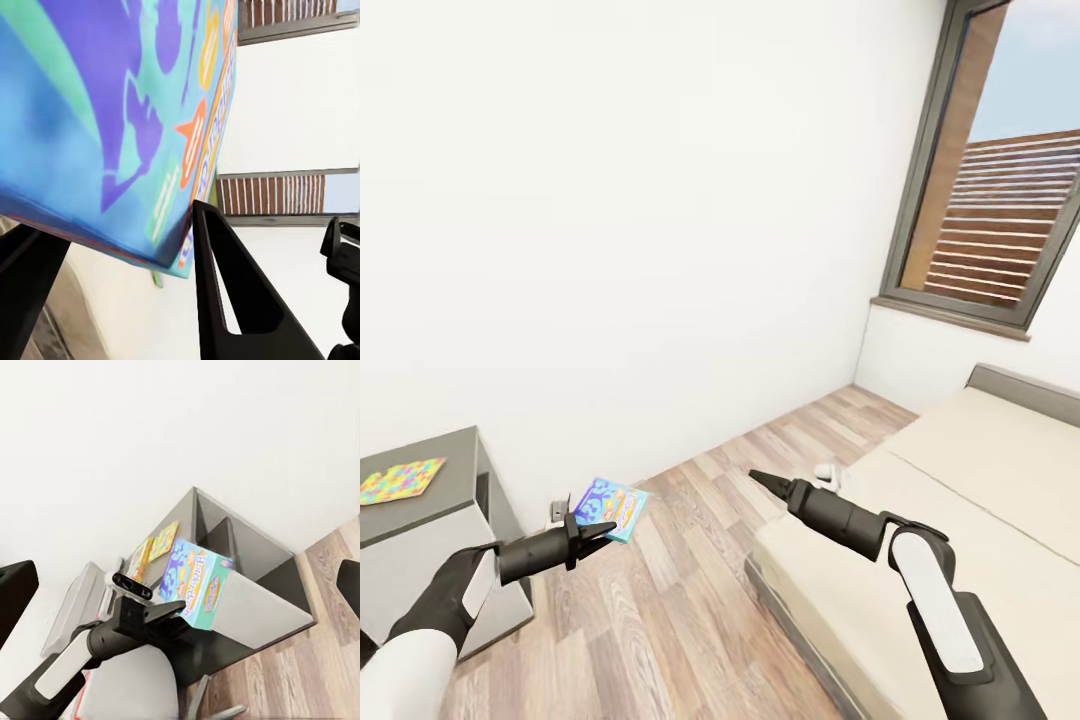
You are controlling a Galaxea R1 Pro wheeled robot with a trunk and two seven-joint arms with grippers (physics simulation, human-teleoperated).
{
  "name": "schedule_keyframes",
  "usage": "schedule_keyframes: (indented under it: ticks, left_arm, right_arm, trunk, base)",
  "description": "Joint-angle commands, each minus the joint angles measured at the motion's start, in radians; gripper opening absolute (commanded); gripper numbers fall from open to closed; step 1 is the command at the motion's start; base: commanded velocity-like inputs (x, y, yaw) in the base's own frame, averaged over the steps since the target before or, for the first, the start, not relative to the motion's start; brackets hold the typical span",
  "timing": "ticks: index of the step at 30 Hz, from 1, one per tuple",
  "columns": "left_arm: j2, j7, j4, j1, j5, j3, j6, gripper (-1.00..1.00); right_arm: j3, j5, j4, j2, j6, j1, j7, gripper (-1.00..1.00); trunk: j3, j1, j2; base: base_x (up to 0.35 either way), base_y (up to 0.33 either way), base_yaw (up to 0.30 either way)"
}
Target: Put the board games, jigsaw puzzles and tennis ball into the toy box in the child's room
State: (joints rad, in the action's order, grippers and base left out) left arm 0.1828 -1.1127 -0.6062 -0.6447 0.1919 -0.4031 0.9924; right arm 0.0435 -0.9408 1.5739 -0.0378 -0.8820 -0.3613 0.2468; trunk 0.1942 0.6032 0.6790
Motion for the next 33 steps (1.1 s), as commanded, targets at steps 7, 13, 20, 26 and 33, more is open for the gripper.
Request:
schedule_keyframes:
  ticks: [7,13,20,26,33]
  left_arm:
    - [0.000,-0.002,0.001,-0.001,-0.002,-0.002,0.003,-1.00]
    - [0.000,-0.002,0.000,-0.001,-0.002,-0.002,0.003,-1.00]
    - [0.000,-0.002,0.000,-0.001,-0.002,-0.002,0.003,-1.00]
    - [0.000,-0.001,0.001,-0.001,-0.002,-0.002,0.003,-1.00]
    - [0.000,-0.001,0.001,-0.001,-0.002,-0.002,0.002,-1.00]
  right_arm:
    - [0.011,0.007,0.000,-0.001,0.001,-0.001,0.005,1.00]
    - [0.012,0.007,0.000,-0.001,0.001,-0.001,0.004,1.00]
    - [0.013,0.007,0.000,0.000,0.002,-0.001,0.004,1.00]
    - [0.012,0.007,0.000,-0.001,0.002,-0.001,0.004,1.00]
    - [0.013,0.007,0.000,0.000,0.003,-0.001,0.003,1.00]
  trunk:
    - [-0.025,-0.027,-0.048]
    - [-0.048,-0.050,-0.090]
    - [-0.074,-0.076,-0.139]
    - [-0.097,-0.099,-0.181]
    - [-0.123,-0.126,-0.230]
  base:
    - [0.000,0.000,0.267]
    - [0.000,0.000,0.268]
    - [0.000,0.000,0.268]
    - [0.000,0.000,0.268]
    - [0.000,0.000,0.268]
